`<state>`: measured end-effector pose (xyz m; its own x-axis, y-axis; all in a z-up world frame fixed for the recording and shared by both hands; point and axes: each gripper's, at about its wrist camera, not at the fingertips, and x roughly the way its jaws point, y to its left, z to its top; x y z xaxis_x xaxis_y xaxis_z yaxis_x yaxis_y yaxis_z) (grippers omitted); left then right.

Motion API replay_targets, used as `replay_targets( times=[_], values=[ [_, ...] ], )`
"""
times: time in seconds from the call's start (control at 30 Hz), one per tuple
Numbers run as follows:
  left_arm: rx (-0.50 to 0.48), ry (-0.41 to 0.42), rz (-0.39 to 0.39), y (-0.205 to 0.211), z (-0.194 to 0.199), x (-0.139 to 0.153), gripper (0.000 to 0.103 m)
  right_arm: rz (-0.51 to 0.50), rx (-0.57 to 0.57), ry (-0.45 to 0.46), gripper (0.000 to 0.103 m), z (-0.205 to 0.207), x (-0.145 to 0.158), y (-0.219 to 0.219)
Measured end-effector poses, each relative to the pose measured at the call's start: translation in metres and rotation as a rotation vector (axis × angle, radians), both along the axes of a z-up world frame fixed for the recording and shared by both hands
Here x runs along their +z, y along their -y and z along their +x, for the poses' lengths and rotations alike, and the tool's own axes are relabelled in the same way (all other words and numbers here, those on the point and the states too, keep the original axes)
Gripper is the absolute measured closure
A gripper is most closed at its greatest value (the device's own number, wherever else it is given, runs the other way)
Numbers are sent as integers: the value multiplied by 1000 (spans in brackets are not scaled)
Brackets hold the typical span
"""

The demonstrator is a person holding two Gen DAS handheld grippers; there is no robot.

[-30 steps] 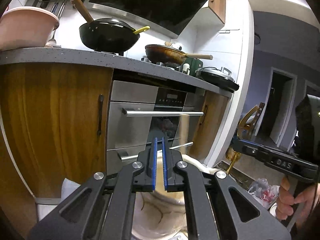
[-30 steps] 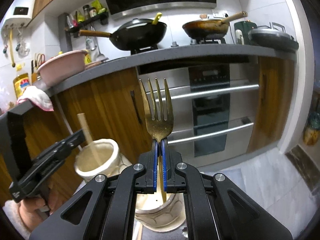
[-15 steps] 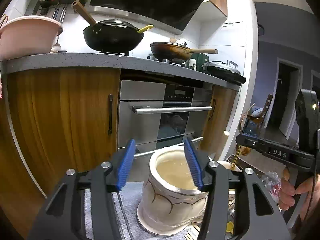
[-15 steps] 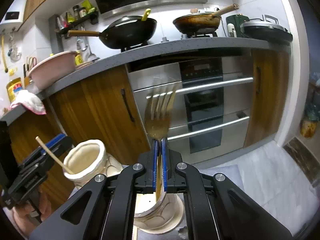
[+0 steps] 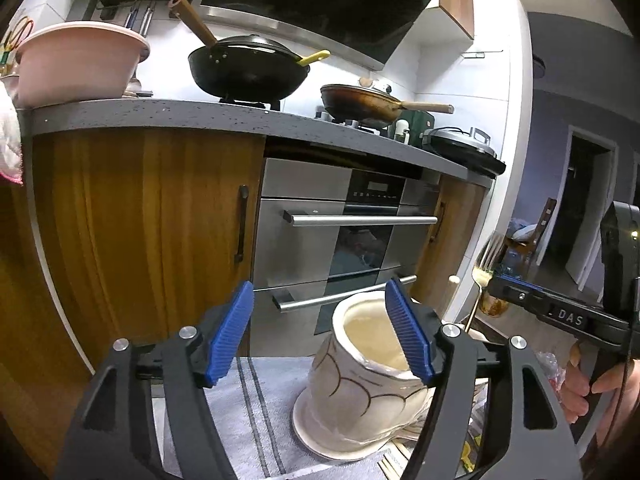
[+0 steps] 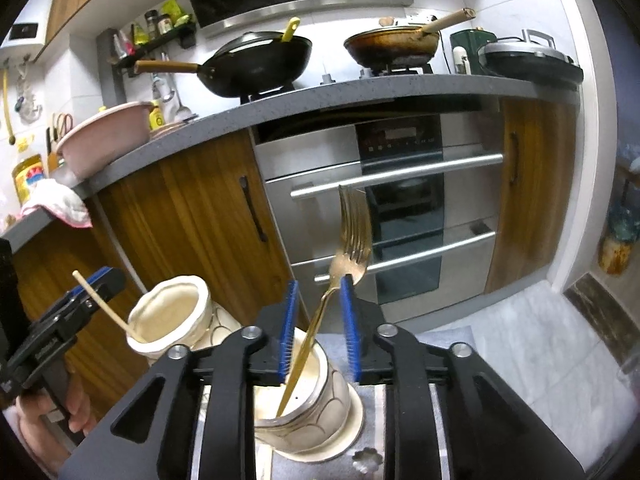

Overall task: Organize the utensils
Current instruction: 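Drop chopstick into larger cup with left tool while right tool drops fork into smaller cup, then move both open tools back over the remaining utensils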

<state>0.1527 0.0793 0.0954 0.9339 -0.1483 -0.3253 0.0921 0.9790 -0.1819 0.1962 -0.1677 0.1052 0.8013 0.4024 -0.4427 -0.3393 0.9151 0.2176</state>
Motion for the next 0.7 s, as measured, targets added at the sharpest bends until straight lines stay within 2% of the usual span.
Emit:
replay_targets(
  times=[0.03, 0.13, 0.2, 0.27, 0.33, 0.37, 0.6, 0.7],
  values=[
    [3, -3, -3, -2, -1, 1, 32, 5, 2, -2, 70, -2, 1, 1],
    [23, -6, -12, -8, -6, 4, 27, 21, 4, -3, 53, -8, 4, 6],
    [34, -5, -22, -12, -10, 8, 22, 31, -3, 7, 31, -15, 7, 10],
    [56, 0, -28, -18, -18, 12, 11, 37, -6, 21, 22, -25, 9, 15],
    [78, 13, -30, -23, -27, 17, 5, 33, -14, 36, 16, -34, 12, 20],
    [84, 18, -32, -24, -32, 19, 6, 30, -15, 44, 12, -39, 13, 22],
    [102, 29, -49, -36, -65, 31, 6, -27, -21, 96, 6, -72, 13, 33],
    [111, 37, -14, -33, -80, 33, 6, -56, -30, 97, 5, -82, 10, 37]
  ],
)
